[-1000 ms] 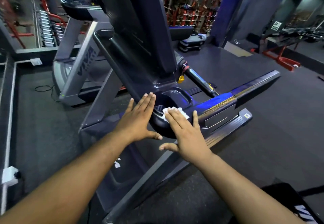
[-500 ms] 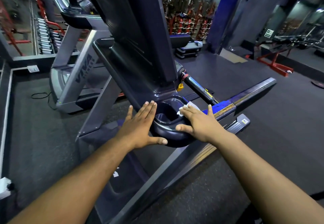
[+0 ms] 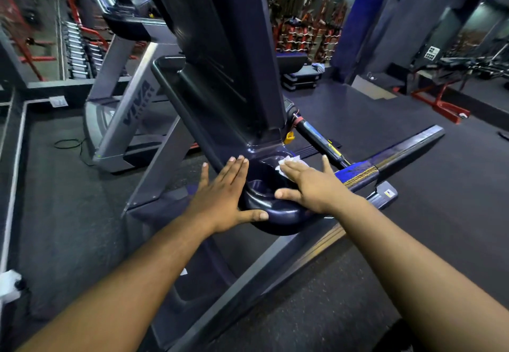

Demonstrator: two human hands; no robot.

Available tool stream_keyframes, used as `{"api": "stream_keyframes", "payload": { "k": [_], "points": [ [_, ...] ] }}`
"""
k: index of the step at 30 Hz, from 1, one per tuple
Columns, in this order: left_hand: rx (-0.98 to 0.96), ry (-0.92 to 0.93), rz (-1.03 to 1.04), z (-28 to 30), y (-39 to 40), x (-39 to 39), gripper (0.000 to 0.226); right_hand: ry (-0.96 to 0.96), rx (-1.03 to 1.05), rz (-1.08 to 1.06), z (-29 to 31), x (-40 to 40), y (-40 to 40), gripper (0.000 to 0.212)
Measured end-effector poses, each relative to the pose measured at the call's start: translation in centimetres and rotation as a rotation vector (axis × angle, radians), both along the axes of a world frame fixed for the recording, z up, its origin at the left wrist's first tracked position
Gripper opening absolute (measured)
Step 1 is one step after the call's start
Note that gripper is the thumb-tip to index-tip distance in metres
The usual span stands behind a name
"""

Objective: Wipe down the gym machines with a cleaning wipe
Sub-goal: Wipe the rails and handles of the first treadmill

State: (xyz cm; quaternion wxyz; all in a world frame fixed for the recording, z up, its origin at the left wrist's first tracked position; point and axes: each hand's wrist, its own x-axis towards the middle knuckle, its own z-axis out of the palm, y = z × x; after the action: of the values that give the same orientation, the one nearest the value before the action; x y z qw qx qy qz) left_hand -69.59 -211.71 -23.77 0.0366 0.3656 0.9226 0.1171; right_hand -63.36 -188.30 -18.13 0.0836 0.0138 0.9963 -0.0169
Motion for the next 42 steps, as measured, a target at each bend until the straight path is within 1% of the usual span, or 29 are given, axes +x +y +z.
{"api": "stream_keyframes", "payload": {
  "k": [3, 4, 5, 7, 8, 9, 12, 14, 16, 18, 21, 22, 25, 26, 28, 31, 32, 34, 36, 39, 41, 42],
  "points": [
    [-0.007, 0.01, 0.004, -0.1, 0.1, -0.1, 0.132, 0.048, 0.025, 0.027, -0.3, 2.1, -0.5, 0.134],
    [-0.006, 0.011, 0.004, -0.2, 0.2, -0.1, 0.132, 0.062, -0.011, 0.026, -0.3, 2.5, -0.7, 0.132],
    [-0.005, 0.008, 0.004, -0.2, 0.1, -0.2, 0.132, 0.076, -0.061, 0.023, -0.1, 2.6, -0.9, 0.126],
    [-0.004, -0.004, 0.001, -0.1, 0.2, -0.2, 0.132, 0.105, -0.118, 0.028, 0.6, 2.7, -0.8, 0.104],
    [-0.004, -0.005, 0.002, -0.1, 0.2, -0.2, 0.132, 0.124, -0.104, 0.033, 0.7, 2.9, -0.6, 0.098],
    [-0.003, -0.005, 0.004, -0.1, 0.2, -0.2, 0.133, 0.148, -0.07, 0.033, 0.6, 3.1, -0.2, 0.098],
    [0.006, -0.019, 0.01, -0.1, 0.1, -0.1, 0.133, 0.277, 0.033, 0.025, -1.2, 4.8, 0.1, 0.11],
    [0.013, -0.021, 0.015, -0.2, 0.3, 0.0, 0.134, 0.381, -0.032, 0.047, -2.8, 5.9, -0.9, 0.102],
    [0.004, -0.014, 0.015, -0.2, 0.4, 0.1, 0.133, 0.403, -0.115, 0.087, -3.5, 5.6, -2.9, 0.092],
    [-0.021, -0.003, 0.017, 0.0, 0.3, 0.1, 0.129, 0.366, -0.15, 0.125, -3.4, 4.3, -5.0, 0.087],
    [-0.049, -0.001, 0.018, 0.2, 0.1, 0.2, 0.127, 0.261, -0.183, 0.158, -2.5, 3.0, -6.1, 0.088],
    [-0.034, -0.004, 0.02, 0.2, 0.1, 0.2, 0.128, 0.257, -0.163, 0.174, -2.4, 3.1, -5.6, 0.088],
    [0.008, -0.033, 0.023, 0.0, 0.1, 0.2, 0.133, 0.393, 0.024, 0.188, -3.1, 4.4, -3.0, 0.087],
    [0.016, -0.045, 0.026, 0.0, 0.2, 0.1, 0.135, 0.419, 0.046, 0.164, -3.2, 4.8, -2.7, 0.089],
    [0.038, -0.071, 0.046, -0.1, 0.2, -0.2, 0.143, 0.381, 0.005, 0.141, -3.3, 4.7, -3.8, 0.1],
    [0.06, -0.117, 0.076, -0.1, 0.0, -0.8, 0.15, 0.249, -0.185, 0.154, -3.2, 3.8, -7.1, 0.116],
    [0.059, -0.115, 0.077, -0.1, 0.0, -0.9, 0.147, 0.226, -0.219, 0.161, -3.0, 3.3, -7.8, 0.116],
    [0.052, -0.095, 0.073, -0.2, -0.2, -1.0, 0.14, 0.193, -0.235, 0.176, -2.8, 2.1, -8.2, 0.111],
    [0.038, -0.074, 0.064, -0.3, -0.3, -1.2, 0.138, 0.143, -0.254, 0.183, -2.6, 0.6, -8.1, 0.108],
    [0.03, -0.066, 0.043, -0.1, -0.5, -1.2, 0.137, 0.116, -0.31, 0.171, -2.5, -0.6, -8.3, 0.111],
    [0.021, -0.079, 0.059, 0.1, -0.5, -1.1, 0.137, 0.143, -0.274, 0.161, -2.6, 0.5, -8.6, 0.112],
    [0.023, -0.09, 0.067, 0.2, -0.5, -1.0, 0.139, 0.183, -0.218, 0.164, -2.8, 1.5, -8.6, 0.112]
  ]
}}
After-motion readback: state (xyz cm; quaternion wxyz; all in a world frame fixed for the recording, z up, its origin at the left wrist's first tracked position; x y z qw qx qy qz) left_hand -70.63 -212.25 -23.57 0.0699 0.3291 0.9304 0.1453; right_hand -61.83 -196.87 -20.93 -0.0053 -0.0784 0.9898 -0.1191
